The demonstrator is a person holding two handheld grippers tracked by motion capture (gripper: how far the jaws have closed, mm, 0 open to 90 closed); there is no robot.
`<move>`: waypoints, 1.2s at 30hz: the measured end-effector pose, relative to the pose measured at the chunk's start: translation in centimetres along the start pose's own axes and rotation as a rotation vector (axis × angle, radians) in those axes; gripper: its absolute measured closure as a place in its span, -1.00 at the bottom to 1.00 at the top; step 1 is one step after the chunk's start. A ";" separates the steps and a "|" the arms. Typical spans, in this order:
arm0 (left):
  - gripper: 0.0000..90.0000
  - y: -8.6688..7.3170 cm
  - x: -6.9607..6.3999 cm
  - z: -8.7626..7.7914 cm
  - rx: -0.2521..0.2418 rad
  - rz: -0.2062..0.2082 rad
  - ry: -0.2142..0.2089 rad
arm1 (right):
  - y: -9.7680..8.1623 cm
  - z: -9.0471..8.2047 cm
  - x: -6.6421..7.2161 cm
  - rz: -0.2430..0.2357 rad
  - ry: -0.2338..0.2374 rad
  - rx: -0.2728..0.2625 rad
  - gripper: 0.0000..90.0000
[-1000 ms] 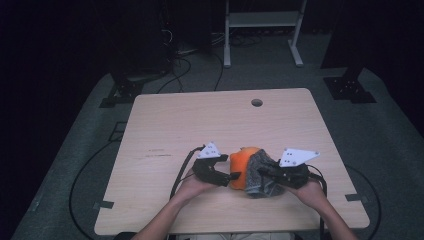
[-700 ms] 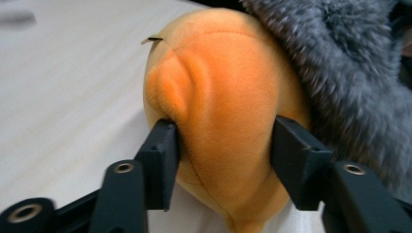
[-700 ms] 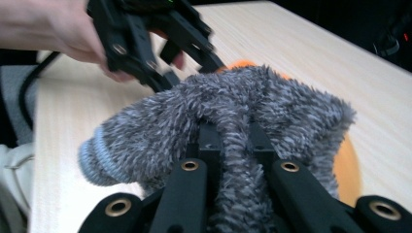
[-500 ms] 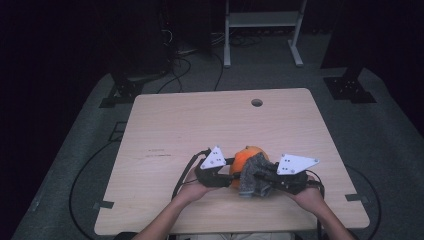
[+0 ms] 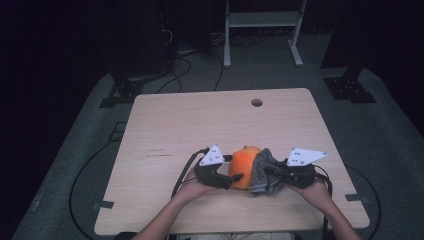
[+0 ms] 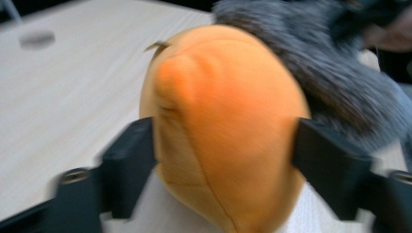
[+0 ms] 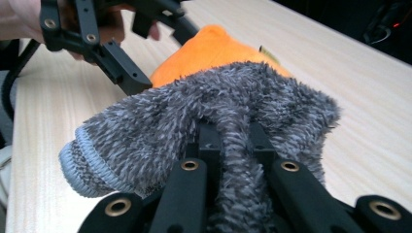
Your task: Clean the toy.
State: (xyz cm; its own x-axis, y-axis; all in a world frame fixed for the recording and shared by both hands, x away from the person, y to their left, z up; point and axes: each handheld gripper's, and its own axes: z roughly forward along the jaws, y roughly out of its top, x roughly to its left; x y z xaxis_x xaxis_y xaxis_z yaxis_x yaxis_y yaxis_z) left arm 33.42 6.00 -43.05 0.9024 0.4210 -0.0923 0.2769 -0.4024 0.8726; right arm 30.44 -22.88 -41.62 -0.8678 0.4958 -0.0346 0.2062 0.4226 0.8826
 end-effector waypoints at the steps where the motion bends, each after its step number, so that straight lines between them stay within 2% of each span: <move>1: -0.59 -0.1 0.1 0.2 0.006 -0.024 -0.014 | -0.1 0.1 0.2 -0.003 0.012 0.004 0.81; 2: -0.57 -0.3 0.2 0.3 0.007 -0.028 -0.028 | -0.1 0.2 0.6 -0.019 0.011 0.009 0.81; 3: -0.44 -0.3 0.0 0.3 -0.005 -0.014 -0.020 | 0.1 0.1 0.8 -0.030 0.007 0.013 0.81; 4: -0.29 -0.3 -0.3 0.1 -0.018 0.017 -0.005 | 0.3 -0.1 0.9 -0.035 0.006 0.009 0.81; 6: -0.09 0.0 -1.0 -0.1 -0.033 0.111 0.004 | 1.1 -0.6 1.2 -0.046 0.016 -0.017 0.81; 7: -0.04 0.2 -1.6 -0.2 -0.030 0.174 0.020 | 1.6 -0.8 1.6 -0.071 0.021 -0.027 0.81; 8: -0.02 0.3 -2.1 -0.2 -0.024 0.232 0.029 | 2.2 -0.7 2.0 -0.098 0.026 -0.021 0.81; 10: 0.02 0.5 -2.6 -0.4 -0.009 0.305 0.052 | 3.2 -0.4 2.5 -0.154 0.028 0.003 0.81; 11: 0.02 0.4 -2.5 -0.6 -0.014 0.304 0.050 | 3.3 -0.3 2.5 -0.159 0.032 0.006 0.81; 13: 0.04 0.2 -1.9 -0.9 -0.015 0.284 0.046 | 2.9 -0.1 2.1 -0.138 0.032 0.015 0.81; 15: 0.04 -0.1 -1.4 -1.1 -0.013 0.267 0.034 | 1.8 0.3 1.4 -0.107 0.024 0.044 0.81; 18: 0.03 -0.3 -0.7 -1.3 -0.019 0.239 0.018 | 0.3 0.1 0.3 -0.040 0.026 0.044 0.81; 19: 0.03 -0.4 -0.5 -1.4 -0.018 0.233 0.011 | -0.2 -0.5 -0.3 0.002 0.022 0.023 0.81; 20: 0.03 -0.4 -0.3 -1.5 -0.016 0.227 0.007 | -0.2 -0.5 -0.3 0.002 0.022 0.023 0.81; 23: 0.02 -0.6 0.1 -1.7 -0.011 0.220 -0.006 | -0.3 -1.4 -1.2 0.043 0.014 -0.020 0.81; 26: -0.06 -0.7 0.5 -1.7 -0.009 0.198 -0.016 | 0.1 -1.3 -1.5 0.046 0.018 -0.026 0.81; 27: -0.15 -0.7 0.7 -1.7 -0.002 0.183 -0.011 | 0.2 -0.9 -1.5 0.044 0.022 -0.022 0.81; 30: -0.48 -0.7 1.2 -1.6 0.003 0.089 0.000 | 0.3 0.5 -1.4 0.046 0.041 0.004 0.81; 32: -0.64 -0.6 1.3 -1.4 0.008 0.049 -0.018 | 0.3 1.4 -1.0 0.042 0.052 0.009 0.81; 34: -0.67 -0.5 1.3 -1.2 0.004 0.011 -0.016 | 0.5 1.9 -0.4 0.039 0.078 0.000 0.81; 36: -0.64 -0.6 1.8 -1.2 -0.008 -0.057 -0.036 | 0.7 2.3 0.4 0.014 0.090 0.008 0.81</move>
State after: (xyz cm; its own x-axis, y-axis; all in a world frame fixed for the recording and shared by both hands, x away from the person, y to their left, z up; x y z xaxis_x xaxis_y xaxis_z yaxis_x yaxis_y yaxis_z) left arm 34.51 7.98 -43.11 0.8964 0.4138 -0.1592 0.3260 -0.3716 0.8693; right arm 31.31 -20.62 -42.08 -0.9021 0.4312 0.0200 0.2216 0.4229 0.8787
